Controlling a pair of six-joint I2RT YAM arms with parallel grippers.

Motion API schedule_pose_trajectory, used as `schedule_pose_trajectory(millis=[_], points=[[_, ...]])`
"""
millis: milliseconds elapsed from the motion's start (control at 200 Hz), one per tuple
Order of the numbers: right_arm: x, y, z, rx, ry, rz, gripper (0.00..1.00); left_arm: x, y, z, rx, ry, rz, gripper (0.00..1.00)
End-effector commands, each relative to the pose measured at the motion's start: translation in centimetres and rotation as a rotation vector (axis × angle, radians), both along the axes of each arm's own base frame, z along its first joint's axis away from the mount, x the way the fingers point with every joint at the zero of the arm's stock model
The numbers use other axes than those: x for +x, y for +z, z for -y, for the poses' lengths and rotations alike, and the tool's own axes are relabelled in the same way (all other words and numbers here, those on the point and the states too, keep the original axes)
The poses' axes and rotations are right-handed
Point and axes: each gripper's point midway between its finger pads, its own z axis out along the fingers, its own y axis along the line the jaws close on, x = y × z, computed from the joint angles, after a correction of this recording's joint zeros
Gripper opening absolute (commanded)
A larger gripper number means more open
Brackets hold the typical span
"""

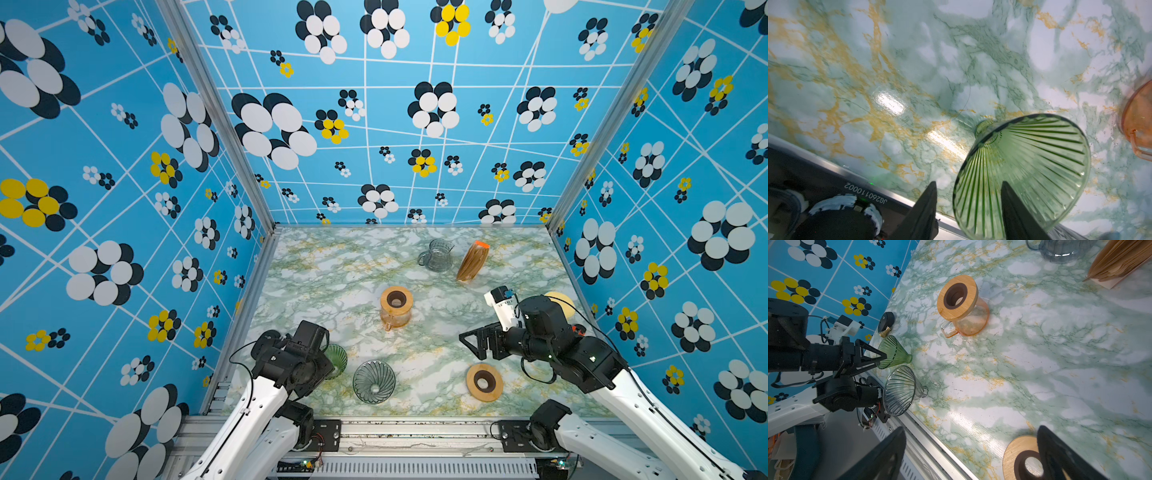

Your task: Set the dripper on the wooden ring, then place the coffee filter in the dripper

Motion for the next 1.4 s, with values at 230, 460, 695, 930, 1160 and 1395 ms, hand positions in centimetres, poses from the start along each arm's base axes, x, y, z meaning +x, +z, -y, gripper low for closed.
schedule_pose_trajectory(millis=[230,460,695,930,1160,1395], points=[[-0.1,-0.5,0.4,-0.003,-0.026,0.003,0.99,0.6,-1.4,0.3,-0.022,-0.004,-0.011,0.45],[-0.1,-0.7,0.4,-0.002,-0.025,0.0,0.99,0.8,-1.9,0.3,-0.023,0.001,-0.015,0.44],[0.0,-0.8,0.3,-0.009,-0.023,-0.004,0.99,0.9,-2.1,0.3,-0.029,0.001,-0.006,0.34],[0.1,-1.0,0.4,-0.012,-0.028,-0.006,0.99,1.0,-2.2,0.4,-0.034,0.004,0.0,0.28],[0.2,-1.3,0.3,-0.018,-0.029,-0.016,1.0,1.4,-1.8,0.3,-0.03,0.004,0.025,0.24],[0.3,-1.4,0.3,-0.024,-0.031,-0.018,0.99,1.9,-1.2,0.1,-0.025,0.006,0.053,0.2]])
